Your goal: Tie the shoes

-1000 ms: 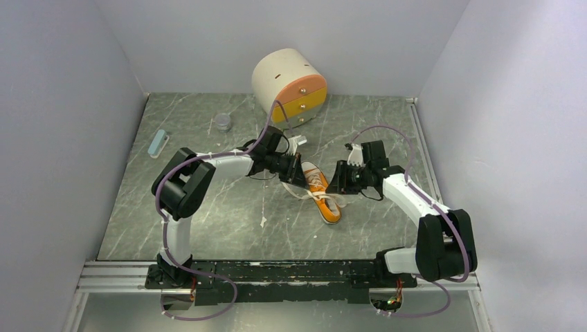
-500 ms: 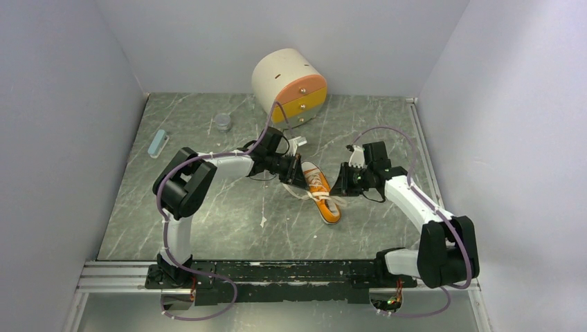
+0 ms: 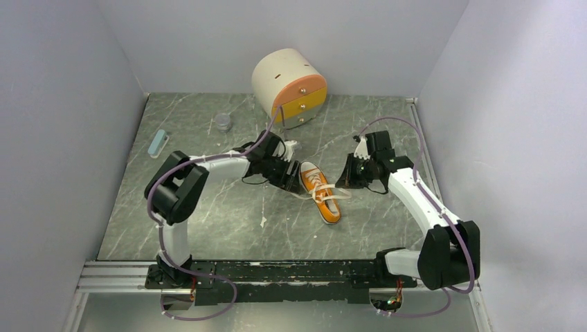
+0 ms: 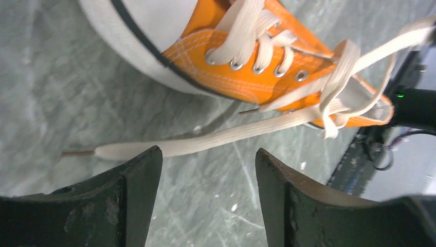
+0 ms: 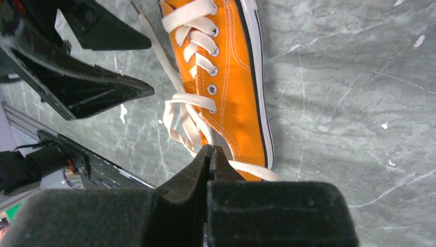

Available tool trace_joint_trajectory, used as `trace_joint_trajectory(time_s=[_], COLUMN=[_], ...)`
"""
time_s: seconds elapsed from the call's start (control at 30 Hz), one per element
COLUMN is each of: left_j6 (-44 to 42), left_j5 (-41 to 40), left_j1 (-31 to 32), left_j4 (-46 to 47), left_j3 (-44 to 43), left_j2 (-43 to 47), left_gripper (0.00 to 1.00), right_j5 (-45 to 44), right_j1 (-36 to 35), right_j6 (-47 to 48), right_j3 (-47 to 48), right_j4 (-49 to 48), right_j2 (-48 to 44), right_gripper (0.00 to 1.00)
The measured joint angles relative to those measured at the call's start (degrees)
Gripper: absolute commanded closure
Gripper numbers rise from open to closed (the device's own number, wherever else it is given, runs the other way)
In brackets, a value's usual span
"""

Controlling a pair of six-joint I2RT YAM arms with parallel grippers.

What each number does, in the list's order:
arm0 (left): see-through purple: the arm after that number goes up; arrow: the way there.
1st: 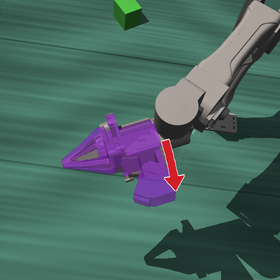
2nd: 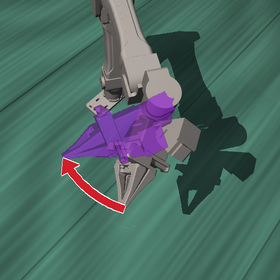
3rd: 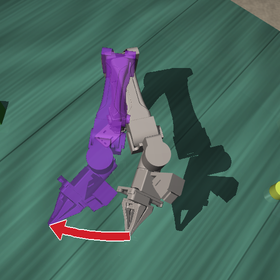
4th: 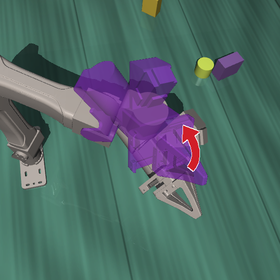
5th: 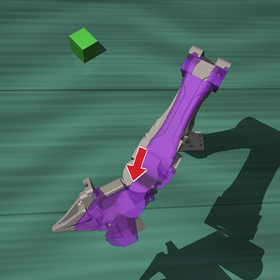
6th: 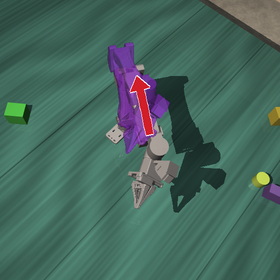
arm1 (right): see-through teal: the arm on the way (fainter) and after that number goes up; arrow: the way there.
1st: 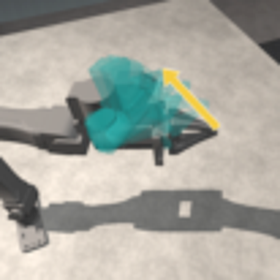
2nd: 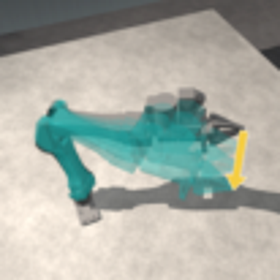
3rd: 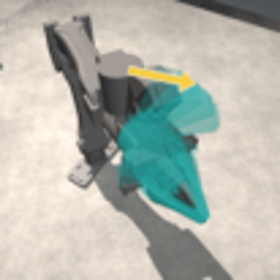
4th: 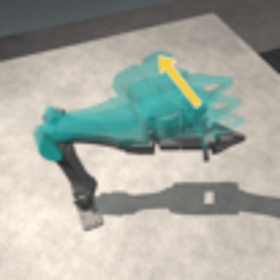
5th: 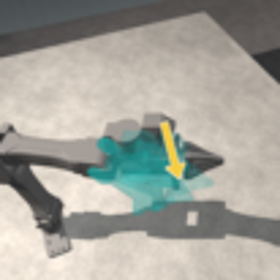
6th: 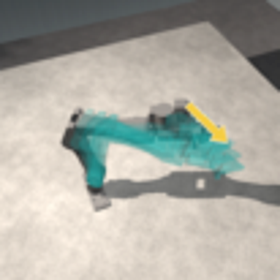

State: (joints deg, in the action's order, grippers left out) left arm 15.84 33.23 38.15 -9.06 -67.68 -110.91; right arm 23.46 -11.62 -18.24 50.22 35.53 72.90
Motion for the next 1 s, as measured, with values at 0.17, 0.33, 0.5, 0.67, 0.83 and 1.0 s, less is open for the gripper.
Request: trace_joint_trajectory(time_s=[0.17,0.33,0.5,0.67,0.83,1.0], left_j6=[-6.43,-15.15,-20.76,-22.34,-20.57,-16.57], left_j5=[-6.99,-11.15,-14.75,-18.32,-20.26,-21.55], left_j1=[2.69,8.94,11.87,12.44,12.41,12.41], left_j4=[3.65,8.35,12.09,14.69,16.83,17.68], left_j3=[7.98,10.80,10.29,8.57,7.93,9.05], left_j2=[7.61,9.22,7.17,2.67,1.29,1.88], left_gripper=[0.29,0.28,0.32,0.46,0.80,0.93], right_j5=[-0.61,-0.35,0.66,1.99,3.04,0.24], right_j1=[0.00,0.00,0.00,0.00,0.00,0.02], right_j6=[-1.53,-2.95,-4.09,-4.92,-5.99,-6.10], right_j3=[2.93,3.65,3.65,3.65,4.35,8.98], right_j4=[1.81,2.12,2.10,2.08,2.91,6.64], right_j2=[-0.24,-0.24,-0.22,-0.22,-0.24,-1.79], right_gripper=[1.00,1.00,1.00,1.00,1.00,1.00])
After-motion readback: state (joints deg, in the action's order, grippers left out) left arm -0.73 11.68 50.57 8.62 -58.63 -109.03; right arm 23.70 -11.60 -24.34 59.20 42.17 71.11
